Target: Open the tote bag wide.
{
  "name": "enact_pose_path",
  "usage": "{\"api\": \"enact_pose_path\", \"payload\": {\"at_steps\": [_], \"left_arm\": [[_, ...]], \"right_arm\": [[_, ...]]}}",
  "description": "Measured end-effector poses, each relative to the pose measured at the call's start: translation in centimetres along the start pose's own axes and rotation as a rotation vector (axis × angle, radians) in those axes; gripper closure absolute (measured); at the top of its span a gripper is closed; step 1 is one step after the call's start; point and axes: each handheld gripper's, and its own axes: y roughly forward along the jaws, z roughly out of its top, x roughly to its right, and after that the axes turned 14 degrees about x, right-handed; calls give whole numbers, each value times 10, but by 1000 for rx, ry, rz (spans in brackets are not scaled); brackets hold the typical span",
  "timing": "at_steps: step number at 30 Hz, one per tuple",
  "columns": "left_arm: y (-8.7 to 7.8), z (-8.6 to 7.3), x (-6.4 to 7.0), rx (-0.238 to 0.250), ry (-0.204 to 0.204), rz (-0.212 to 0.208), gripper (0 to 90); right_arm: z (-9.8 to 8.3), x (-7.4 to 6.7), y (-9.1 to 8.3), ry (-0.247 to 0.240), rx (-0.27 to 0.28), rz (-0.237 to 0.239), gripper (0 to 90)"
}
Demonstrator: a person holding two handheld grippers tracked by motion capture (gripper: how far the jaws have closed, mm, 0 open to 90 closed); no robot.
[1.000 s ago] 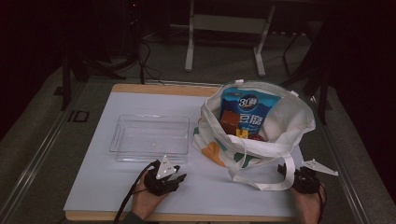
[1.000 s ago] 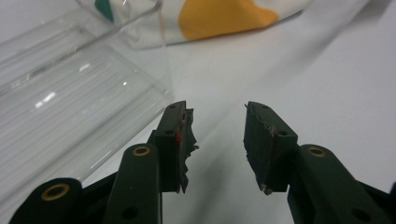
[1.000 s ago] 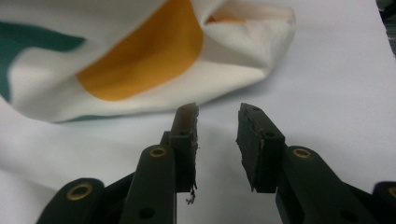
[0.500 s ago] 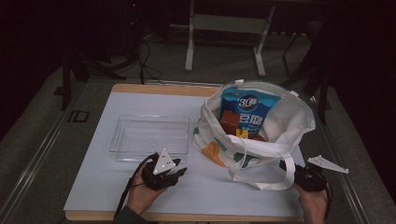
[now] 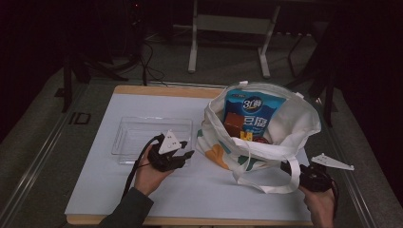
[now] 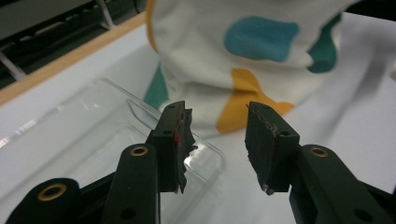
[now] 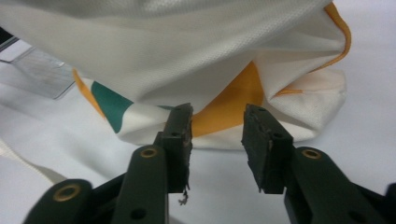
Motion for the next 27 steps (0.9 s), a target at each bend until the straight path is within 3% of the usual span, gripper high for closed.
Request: {"api": "enact_pose_path", "payload": {"at_steps": [1, 8, 16, 18, 21, 23, 27], "left_arm": [[7, 7, -6, -5, 9, 7, 576], [17, 22, -13, 16, 25, 2, 569], [26, 36, -18, 40, 36, -12, 557], [30, 40, -20, 43, 41, -15, 558], [37, 48, -24, 43, 50, -28, 588], [40, 51, -26, 44, 51, -18, 598], [54, 61, -36, 54, 21, -28, 613]], "right_arm": [[3, 2, -2, 9, 9, -2, 604], [15, 5, -8, 46, 62, 17, 548], [23, 10, 1, 104, 93, 19, 521], [24, 11, 3, 121, 96, 35, 567], [25, 9, 2, 94, 107, 33, 692], [25, 9, 2, 90, 112, 33, 717], [26, 8, 0, 90, 126, 37, 805]]}}
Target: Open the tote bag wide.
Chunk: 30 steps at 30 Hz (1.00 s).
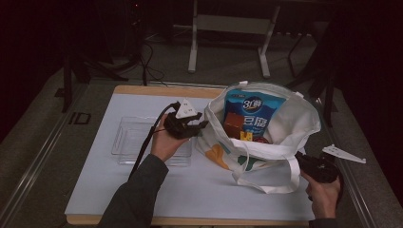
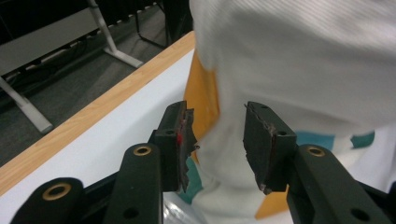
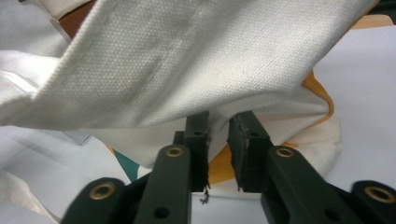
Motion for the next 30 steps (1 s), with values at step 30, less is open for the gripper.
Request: {"api": "enact_pose_path", "payload": {"at_steps": [30], "left_arm": [[18, 3, -13, -43, -47, -17, 867]], "right_arm": [[15, -12, 10, -55, 38, -24, 896]]}}
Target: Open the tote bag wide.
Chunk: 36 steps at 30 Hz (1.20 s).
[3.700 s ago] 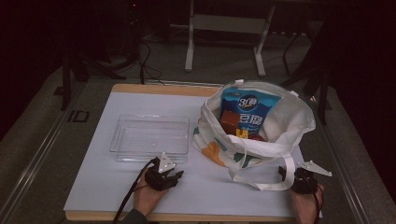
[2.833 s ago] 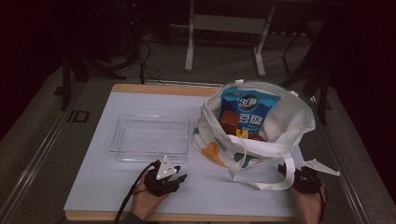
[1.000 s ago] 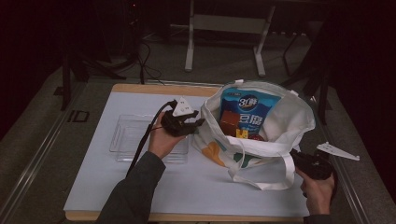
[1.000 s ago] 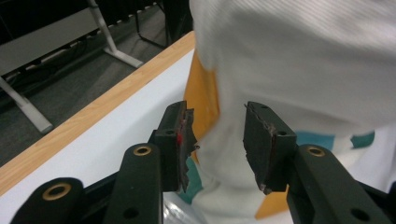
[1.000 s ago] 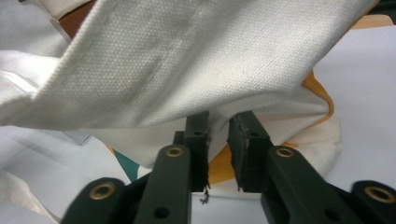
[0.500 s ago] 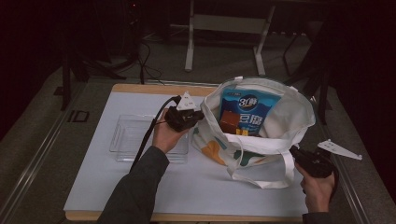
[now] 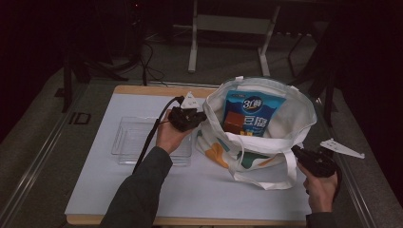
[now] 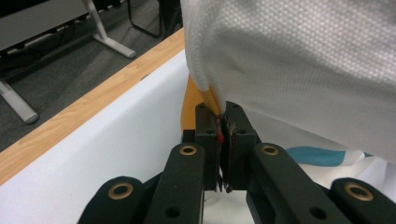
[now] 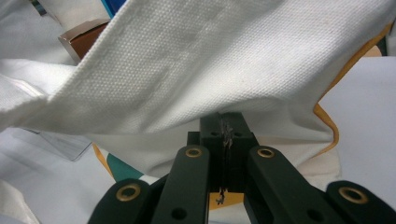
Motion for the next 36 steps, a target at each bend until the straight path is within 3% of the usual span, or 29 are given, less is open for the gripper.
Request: {"api": "enact_pose_path", "payload": {"at_steps": [36], "left_arm": [[29, -29, 4, -107, -38, -9, 864]], "right_arm": [[-37, 9, 14, 49, -94, -11, 895]]}}
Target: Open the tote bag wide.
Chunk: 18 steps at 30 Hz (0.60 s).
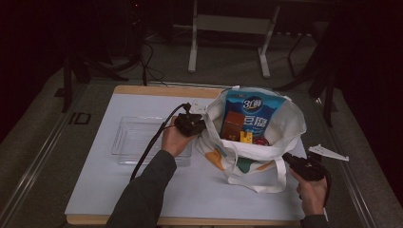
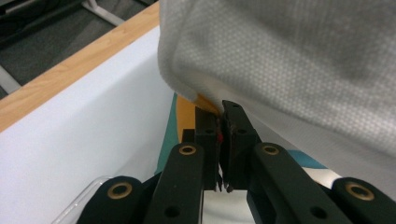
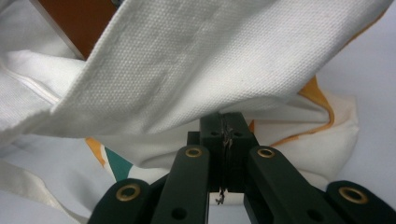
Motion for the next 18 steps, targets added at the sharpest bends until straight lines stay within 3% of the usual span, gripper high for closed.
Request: {"api": "enact_pose_path", "payload": {"at_steps": [16, 18], "left_arm": [[12, -12, 0, -53, -19, -22, 864], [15, -13, 2, -67, -12, -28, 864]], "right_arm": [[-23, 4, 13, 28, -70, -15, 894], [-30, 4, 17, 13, -106, -36, 894]]}}
